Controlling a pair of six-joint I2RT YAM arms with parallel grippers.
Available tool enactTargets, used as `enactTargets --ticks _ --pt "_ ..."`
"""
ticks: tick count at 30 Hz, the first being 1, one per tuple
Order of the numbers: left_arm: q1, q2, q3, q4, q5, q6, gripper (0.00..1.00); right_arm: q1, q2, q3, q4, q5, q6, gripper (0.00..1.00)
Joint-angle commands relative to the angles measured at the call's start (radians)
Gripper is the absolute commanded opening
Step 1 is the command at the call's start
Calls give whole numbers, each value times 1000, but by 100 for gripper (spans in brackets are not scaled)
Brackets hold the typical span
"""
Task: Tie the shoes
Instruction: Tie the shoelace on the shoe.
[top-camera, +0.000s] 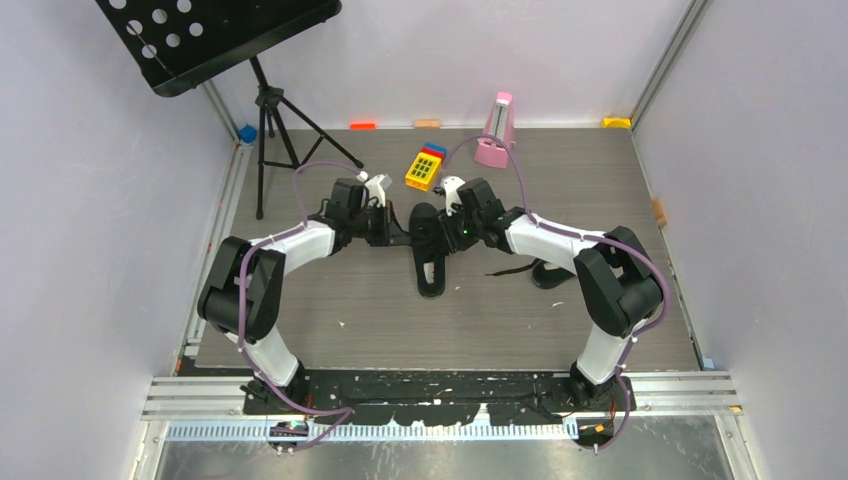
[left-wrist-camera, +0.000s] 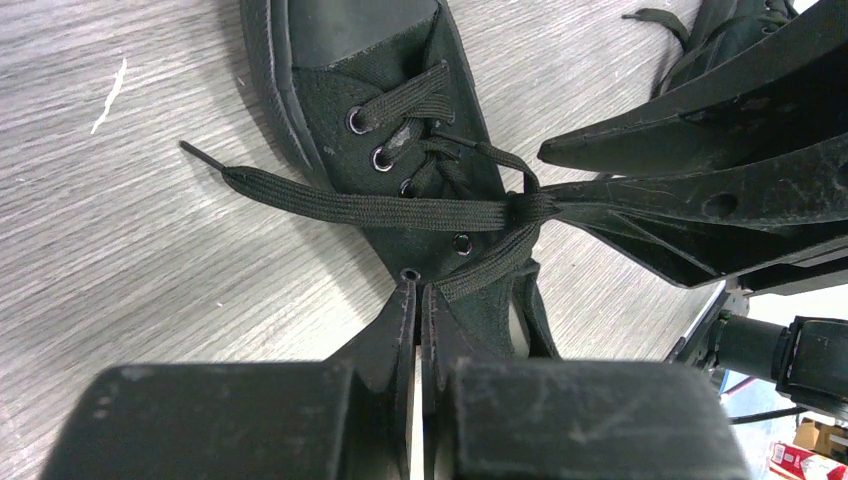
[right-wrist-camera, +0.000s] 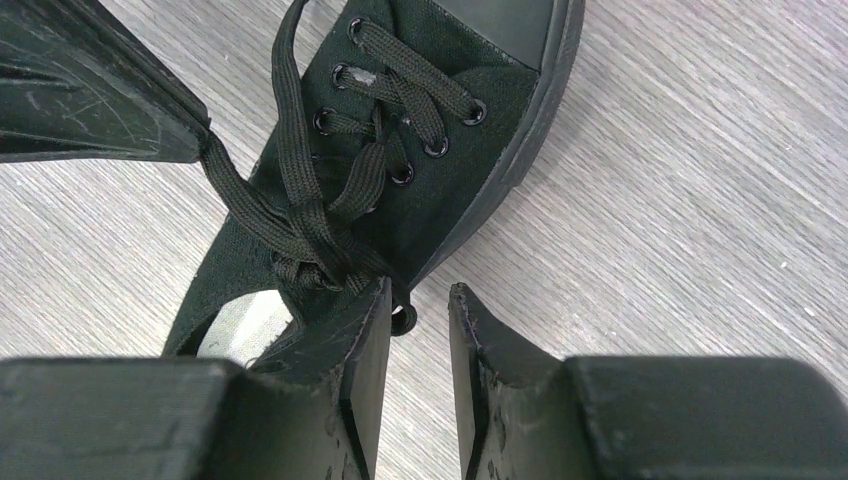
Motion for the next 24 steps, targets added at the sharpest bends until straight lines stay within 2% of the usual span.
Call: enactTargets --ticks 1,8,17,20,22,24 --pt "5 4 47 46 24 -10 0 6 0 35 36 2 -20 34" --pt "5 3 48 42 32 -10 0 14 7 34 44 -35 -20 36" --pt "6 6 50 39 36 -10 0 43 46 61 69 -2 -40 33" --pt "6 6 48 39 37 -9 0 43 48 70 70 -1 -33 23" --pt "6 5 48 37 37 -7 0 43 49 75 69 4 -27 5" --pt "5 5 46 35 36 -5 0 43 46 73 74 11 2 0"
